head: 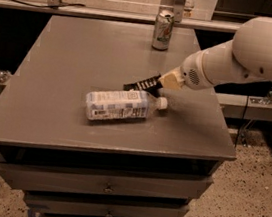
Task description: Move rxbar chocolate near blue plastic bottle
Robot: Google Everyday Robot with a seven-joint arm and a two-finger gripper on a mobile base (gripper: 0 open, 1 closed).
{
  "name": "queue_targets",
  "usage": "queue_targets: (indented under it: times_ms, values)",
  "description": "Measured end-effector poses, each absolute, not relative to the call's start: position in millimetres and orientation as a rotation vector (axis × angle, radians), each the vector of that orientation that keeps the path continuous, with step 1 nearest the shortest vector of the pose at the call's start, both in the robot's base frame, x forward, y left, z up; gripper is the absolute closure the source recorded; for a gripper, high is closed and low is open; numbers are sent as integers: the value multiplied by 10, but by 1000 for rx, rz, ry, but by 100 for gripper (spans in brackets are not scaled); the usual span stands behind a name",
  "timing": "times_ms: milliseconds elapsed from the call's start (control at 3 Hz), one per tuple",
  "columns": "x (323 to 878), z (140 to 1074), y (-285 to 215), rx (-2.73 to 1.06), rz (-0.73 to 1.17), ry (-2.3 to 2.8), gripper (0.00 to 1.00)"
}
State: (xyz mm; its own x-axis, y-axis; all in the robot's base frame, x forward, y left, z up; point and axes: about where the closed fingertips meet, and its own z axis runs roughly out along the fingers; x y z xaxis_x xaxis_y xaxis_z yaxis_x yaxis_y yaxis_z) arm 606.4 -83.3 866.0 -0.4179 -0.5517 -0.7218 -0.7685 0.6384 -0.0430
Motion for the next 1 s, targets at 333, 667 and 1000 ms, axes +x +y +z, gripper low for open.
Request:
queue_targets:
  times_ms: [333,667,1000]
  values:
    - [5919,8622,-1252,-998,318,2199,100]
    - [5801,8589,-1557,-988,277,2248,100]
    - [5676,8531,-1778,-988,256,2292,100]
